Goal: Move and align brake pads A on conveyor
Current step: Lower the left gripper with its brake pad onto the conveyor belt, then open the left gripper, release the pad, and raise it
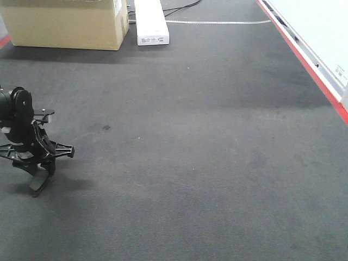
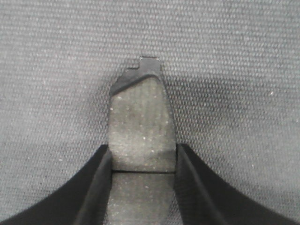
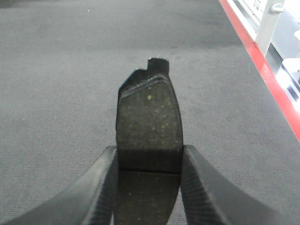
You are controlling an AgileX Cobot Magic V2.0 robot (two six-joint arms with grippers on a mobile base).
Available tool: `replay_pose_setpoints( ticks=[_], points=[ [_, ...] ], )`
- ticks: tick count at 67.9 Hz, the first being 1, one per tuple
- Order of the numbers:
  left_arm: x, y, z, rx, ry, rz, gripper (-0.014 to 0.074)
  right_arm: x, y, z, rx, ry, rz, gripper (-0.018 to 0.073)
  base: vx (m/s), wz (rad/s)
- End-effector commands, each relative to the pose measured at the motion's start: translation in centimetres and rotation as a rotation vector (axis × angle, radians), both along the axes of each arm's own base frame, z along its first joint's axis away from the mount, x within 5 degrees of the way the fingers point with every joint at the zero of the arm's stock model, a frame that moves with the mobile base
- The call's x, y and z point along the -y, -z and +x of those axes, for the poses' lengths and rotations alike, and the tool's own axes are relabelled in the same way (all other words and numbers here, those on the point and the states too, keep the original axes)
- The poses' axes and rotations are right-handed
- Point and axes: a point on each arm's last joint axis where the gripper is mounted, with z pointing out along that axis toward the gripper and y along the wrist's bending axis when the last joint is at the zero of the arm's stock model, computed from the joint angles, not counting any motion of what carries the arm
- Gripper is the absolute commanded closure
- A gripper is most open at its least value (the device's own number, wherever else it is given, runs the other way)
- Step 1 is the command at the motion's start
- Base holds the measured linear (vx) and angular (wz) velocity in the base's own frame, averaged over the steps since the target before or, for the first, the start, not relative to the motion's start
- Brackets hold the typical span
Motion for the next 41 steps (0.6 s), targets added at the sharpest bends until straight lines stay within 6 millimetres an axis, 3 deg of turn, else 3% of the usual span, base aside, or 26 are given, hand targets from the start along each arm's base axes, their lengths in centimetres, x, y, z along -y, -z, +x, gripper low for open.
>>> replay_pose_setpoints(
  ticks=[1,17,41],
  points=[
    [0.18,-2.58,0.35,0.095,-0.006,-0.009,0.0584,0.06,-1.85,0.37,0.12,0.002,-0.013,0.0564,0.0,0.0],
    [0.18,-2.56,0.27,0.087,-0.006,-0.008,0.0469,0.06,-1.85,0.37,0.12,0.002,-0.013,0.0564,0.0,0.0],
    [0.17,-2.94,0.08,0.076,0.022,-0.004,0.008,0.06,-1.85,0.37,0.12,0.002,-0.013,0.0564,0.0,0.0]
  ],
)
